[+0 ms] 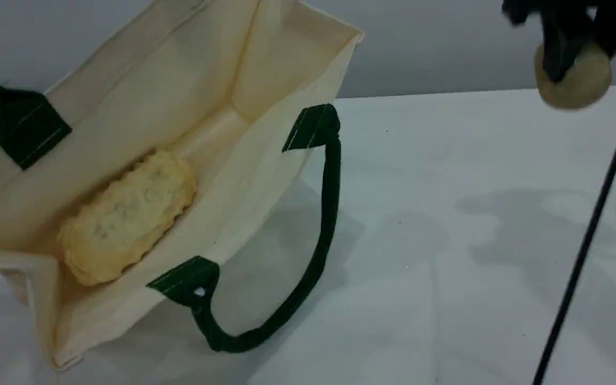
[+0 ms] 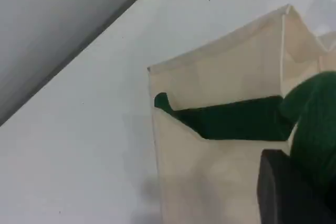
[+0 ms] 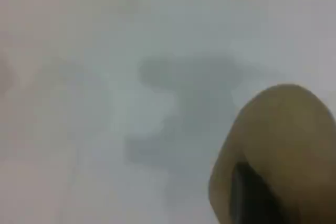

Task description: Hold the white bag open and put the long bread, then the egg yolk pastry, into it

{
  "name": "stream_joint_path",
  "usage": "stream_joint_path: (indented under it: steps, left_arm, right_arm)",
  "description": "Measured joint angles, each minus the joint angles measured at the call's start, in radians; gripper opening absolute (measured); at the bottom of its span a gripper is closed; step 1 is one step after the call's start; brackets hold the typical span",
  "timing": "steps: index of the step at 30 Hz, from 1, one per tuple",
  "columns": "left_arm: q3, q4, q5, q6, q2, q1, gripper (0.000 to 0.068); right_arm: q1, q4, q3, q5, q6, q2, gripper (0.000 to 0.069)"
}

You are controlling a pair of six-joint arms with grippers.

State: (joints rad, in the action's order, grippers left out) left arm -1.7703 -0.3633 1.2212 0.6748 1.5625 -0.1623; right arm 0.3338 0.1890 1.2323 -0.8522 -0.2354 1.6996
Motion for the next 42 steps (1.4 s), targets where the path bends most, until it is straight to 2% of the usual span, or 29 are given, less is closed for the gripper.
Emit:
stream_joint_path:
  steps: [7,13,22,31,35,39,42]
  left_arm:
    - [0.0,0.001,0.0,0.001,0.0,0.0,0.008]
    - [0.0,0.001,0.0,0.001,0.0,0.0,0.008]
    - [0.0,-0.002,0.0,0.002,0.0,0.0,0.008]
    - [0.0,-0.002,0.0,0.002,0.0,0.0,0.008]
    - [0.0,-0.002,0.0,0.002,0.0,0.0,0.008]
    - [0.0,-0.002,0.0,0.002,0.0,0.0,0.008]
    - [0.0,-0.002,0.0,0.002,0.0,0.0,0.008]
  right_arm:
    - [0.026,-0.152,-0.203,0.12,0.005,-0.27,0.026]
    - [0.107,-0.308,-0.328,0.201,0.005,-0.424,0.0257]
    - [0.28,-0.471,-0.329,0.343,0.005,-0.407,0.0256]
    - [0.435,-0.507,-0.325,0.543,0.03,-0.214,0.0256]
    - [0.493,-0.507,-0.292,0.626,0.031,-0.117,0.0256]
    - [0.549,-0.507,-0.244,0.658,0.046,-0.033,0.0254]
    - [0.557,-0.506,-0.193,0.693,0.076,0.021,0.0254]
